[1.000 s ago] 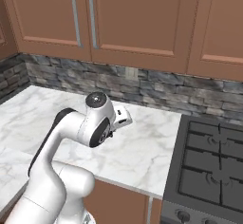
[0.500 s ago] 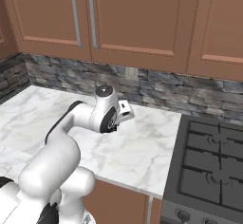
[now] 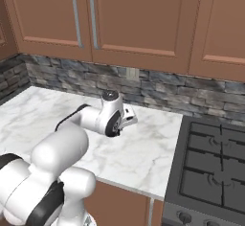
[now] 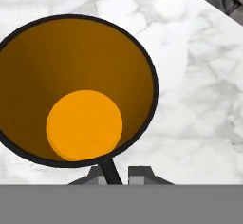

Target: Clear the mugs and bowl far away from the sink.

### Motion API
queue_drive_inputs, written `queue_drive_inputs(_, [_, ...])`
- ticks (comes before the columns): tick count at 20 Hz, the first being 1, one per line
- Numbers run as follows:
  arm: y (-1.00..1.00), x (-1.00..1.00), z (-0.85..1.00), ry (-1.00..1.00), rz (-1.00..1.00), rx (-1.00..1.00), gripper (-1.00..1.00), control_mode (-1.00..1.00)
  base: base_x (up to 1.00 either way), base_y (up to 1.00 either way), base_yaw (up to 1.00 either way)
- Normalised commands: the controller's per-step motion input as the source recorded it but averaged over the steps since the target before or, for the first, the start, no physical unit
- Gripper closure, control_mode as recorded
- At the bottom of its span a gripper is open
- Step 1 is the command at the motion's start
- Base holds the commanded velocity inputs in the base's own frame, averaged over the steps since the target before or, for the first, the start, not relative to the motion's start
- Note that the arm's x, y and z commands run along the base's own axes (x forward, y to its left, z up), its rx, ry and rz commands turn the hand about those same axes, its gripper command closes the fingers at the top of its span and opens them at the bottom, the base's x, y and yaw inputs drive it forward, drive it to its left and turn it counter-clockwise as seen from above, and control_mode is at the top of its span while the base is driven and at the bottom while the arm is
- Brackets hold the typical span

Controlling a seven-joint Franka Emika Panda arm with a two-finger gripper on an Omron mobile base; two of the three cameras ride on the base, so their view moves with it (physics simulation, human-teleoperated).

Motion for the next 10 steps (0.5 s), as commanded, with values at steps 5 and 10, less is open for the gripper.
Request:
queue_drive_inputs(5, [0.00,0.00,-0.46,-0.05,0.01,0.02,1.00,-1.00,0.00,0.00,0.00])
queue_drive_inputs(10, [0.00,0.08,-0.25,-0.01,0.00,0.00,1.00,-1.00,0.00,0.00,0.00])
